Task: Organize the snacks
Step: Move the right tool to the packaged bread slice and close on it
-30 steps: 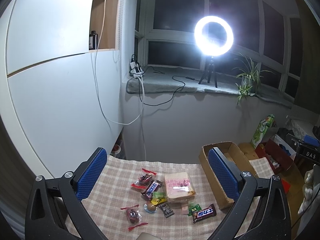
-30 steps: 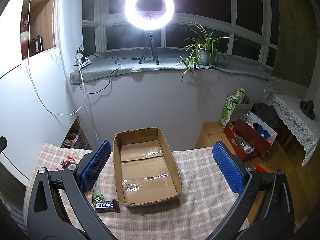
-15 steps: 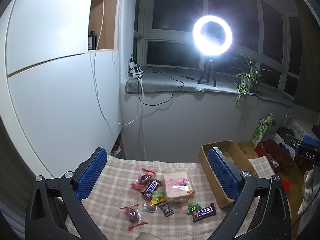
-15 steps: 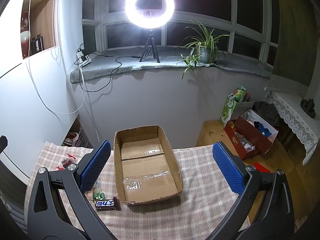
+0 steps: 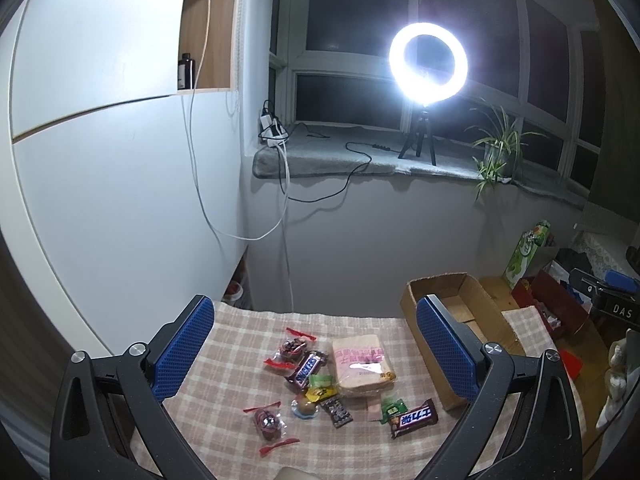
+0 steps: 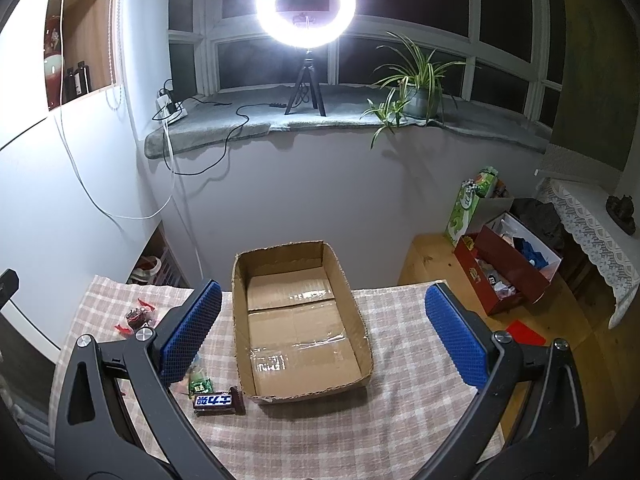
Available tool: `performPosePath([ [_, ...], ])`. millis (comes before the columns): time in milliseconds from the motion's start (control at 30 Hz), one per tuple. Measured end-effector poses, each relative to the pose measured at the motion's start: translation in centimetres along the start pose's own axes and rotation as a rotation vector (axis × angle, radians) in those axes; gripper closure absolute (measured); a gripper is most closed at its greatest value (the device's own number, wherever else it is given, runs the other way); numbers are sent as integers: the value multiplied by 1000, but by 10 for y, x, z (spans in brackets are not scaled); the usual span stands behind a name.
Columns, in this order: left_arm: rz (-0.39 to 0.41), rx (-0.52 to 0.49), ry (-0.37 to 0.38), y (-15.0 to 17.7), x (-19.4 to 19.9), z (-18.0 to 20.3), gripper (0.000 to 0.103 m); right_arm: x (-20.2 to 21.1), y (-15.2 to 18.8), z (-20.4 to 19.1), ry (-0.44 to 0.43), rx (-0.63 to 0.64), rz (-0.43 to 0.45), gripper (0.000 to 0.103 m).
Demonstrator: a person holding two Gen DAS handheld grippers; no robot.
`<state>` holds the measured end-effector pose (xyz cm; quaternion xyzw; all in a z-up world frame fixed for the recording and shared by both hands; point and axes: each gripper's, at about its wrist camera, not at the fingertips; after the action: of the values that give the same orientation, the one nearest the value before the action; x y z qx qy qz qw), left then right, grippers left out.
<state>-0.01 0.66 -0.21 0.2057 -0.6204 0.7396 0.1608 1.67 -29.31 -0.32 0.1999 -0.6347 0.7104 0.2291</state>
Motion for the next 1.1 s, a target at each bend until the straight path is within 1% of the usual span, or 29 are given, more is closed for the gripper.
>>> performPosePath([
  [267,-36,46,-26,7,-7,-24,2,-14,1,-5,-50,14,-50,0],
  [400,-62,86,-42,13,-12,-41,2,-24,6,-12,-112,27,-72,0],
  [500,-90,135,-38,21,-16,-57,3,-33,13,-20,-176,25,-80,0],
  [567,-119,171,-33,26,-19,-68,8,-41,17,-25,-227,26,-98,0],
  [633,-152,189,-22,31,-24,-75,12,-49,21,-32,-255,38,-131,0],
  [667,-165,191,-17,33,-26,-77,17,-55,22,-37,-268,50,-150,0],
  [767,-217,210,10,39,-37,-82,21,-66,25,-49,-300,72,-183,0],
  [800,-235,222,28,42,-41,-83,26,-70,26,-52,-317,73,-196,0],
  [900,-285,244,78,46,-55,-84,39,-86,24,-60,-402,46,-240,0],
  [967,-316,246,115,50,-66,-83,44,-94,23,-64,-446,38,-259,0],
  [1033,-353,262,157,54,-78,-80,46,-105,21,-73,-478,36,-276,0],
  [1067,-369,272,181,56,-84,-79,47,-112,20,-77,-497,31,-293,1],
  [1100,-387,280,203,58,-90,-76,48,-118,19,-81,-521,25,-308,7],
])
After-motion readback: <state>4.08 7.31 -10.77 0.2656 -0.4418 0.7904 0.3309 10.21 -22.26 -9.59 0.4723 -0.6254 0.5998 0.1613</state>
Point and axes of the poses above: each gripper's, at about its wrist camera, not at the fingertips, and x roughly against the way its jaws point, z to its right, y to its underside, and after that the axes turned 6 degrees about x, right-handed
